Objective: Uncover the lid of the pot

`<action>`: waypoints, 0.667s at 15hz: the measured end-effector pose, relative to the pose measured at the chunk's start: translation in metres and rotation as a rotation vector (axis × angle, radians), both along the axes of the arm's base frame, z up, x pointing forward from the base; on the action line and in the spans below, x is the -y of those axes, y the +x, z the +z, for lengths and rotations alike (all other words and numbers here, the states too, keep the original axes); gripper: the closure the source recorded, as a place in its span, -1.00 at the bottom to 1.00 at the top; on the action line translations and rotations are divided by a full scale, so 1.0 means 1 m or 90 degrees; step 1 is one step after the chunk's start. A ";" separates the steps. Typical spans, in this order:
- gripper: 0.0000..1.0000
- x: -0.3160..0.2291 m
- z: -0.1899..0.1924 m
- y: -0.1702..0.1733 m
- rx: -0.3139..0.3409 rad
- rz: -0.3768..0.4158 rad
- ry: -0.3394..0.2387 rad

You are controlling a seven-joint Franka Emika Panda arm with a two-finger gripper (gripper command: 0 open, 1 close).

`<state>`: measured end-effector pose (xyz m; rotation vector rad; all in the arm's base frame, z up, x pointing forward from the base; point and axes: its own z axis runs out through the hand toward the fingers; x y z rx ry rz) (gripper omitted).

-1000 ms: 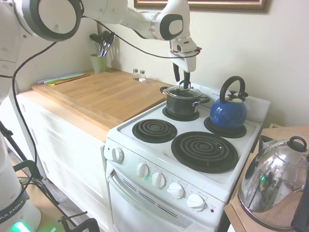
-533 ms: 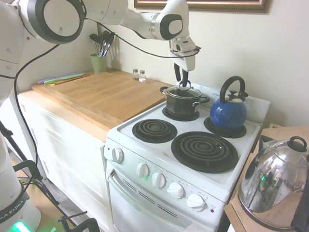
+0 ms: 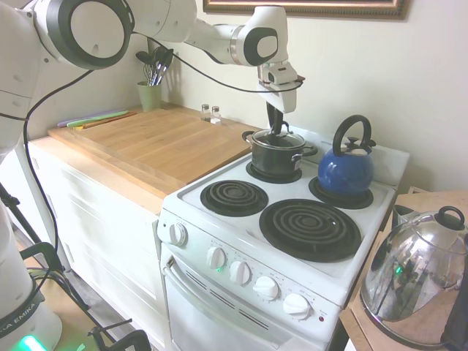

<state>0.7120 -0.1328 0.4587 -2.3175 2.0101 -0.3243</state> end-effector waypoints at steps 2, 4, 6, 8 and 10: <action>1.00 -0.003 0.000 0.001 0.001 0.002 0.000; 1.00 -0.004 0.001 0.001 0.002 0.003 0.000; 1.00 -0.004 0.002 0.001 0.004 0.004 -0.001; 1.00 -0.003 0.006 0.001 0.011 0.003 -0.005; 1.00 -0.003 0.023 -0.003 0.026 0.003 -0.014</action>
